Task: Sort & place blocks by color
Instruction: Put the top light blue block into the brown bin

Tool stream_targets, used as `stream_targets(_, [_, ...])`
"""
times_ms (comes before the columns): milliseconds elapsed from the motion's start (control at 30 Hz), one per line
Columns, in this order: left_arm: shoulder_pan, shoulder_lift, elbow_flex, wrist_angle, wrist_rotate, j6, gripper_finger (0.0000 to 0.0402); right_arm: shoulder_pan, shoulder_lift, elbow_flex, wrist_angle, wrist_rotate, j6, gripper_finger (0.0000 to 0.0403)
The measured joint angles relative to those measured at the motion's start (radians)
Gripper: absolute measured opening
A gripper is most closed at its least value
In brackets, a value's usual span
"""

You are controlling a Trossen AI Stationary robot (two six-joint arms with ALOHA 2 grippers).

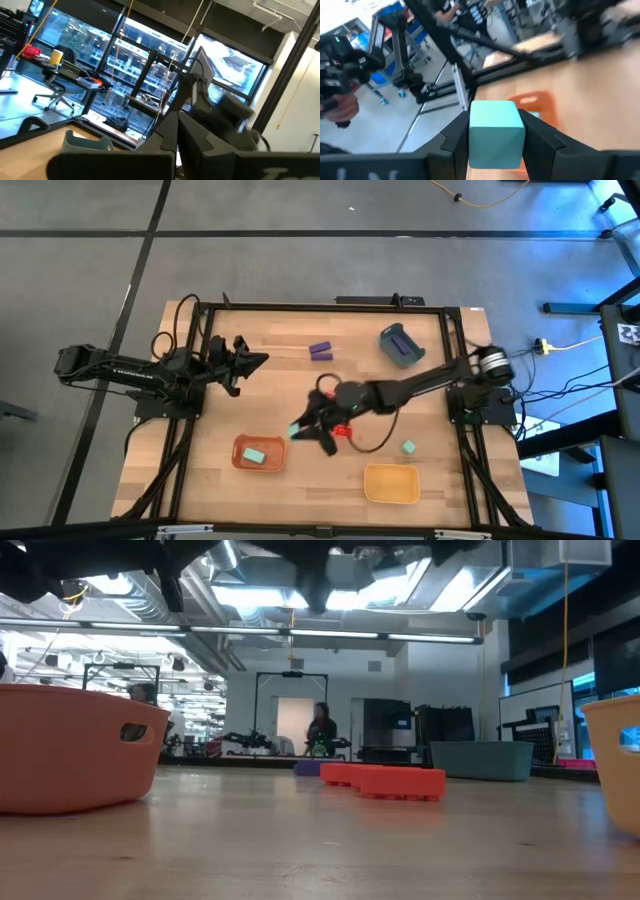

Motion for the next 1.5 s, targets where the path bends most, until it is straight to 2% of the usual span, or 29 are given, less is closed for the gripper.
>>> stream_targets(267, [0.000, 0.000, 0.000, 0.002, -0.002, 0.000, 0.0000, 0.077, 0.184, 0.179, -0.010, 0.071, 0.087, 0.0136])
stream_targets(400, [0.000, 0.000, 0.000, 0.002, 0.019, 0.000, 0.0000, 0.106, 0.261, 0.263, -0.072, 0.099, 0.081, 0.0136])
stream_targets(667, [0.000, 0.000, 0.000, 0.002, 0.029, 0.005, 0.0000, 0.128, 0.412, 0.406, -0.082, 0.109, 0.030, 0.0136])
stream_targets(767, [0.000, 0.000, 0.000, 0.002, 0.029, 0.004, 0.0000, 0.127, 0.451, 0.443, -0.139, 0.181, 0.030, 0.0136])
stream_targets(933, [0.000, 0.000, 0.000, 0.002, 0.028, 0.003, 0.0000, 0.125, 0.476, 0.450, -0.192, 0.366, 0.016, 0.0136])
stream_targets(1033, [0.000, 0.000, 0.000, 0.004, 0.020, 0.001, 0.0000, 0.125, 0.475, 0.451, -0.269, 0.420, -0.031, 0.0137])
stream_targets(1233, [0.000, 0.000, 0.000, 0.010, -0.003, 0.001, 0.0000, 0.125, 0.475, 0.451, -0.319, 0.395, -0.137, 0.0165])
stream_targets(1500, [0.000, 0.000, 0.000, 0.010, -0.002, 0.001, 0.0000, 0.123, 0.475, 0.450, -0.323, 0.333, -0.179, 0.0173])
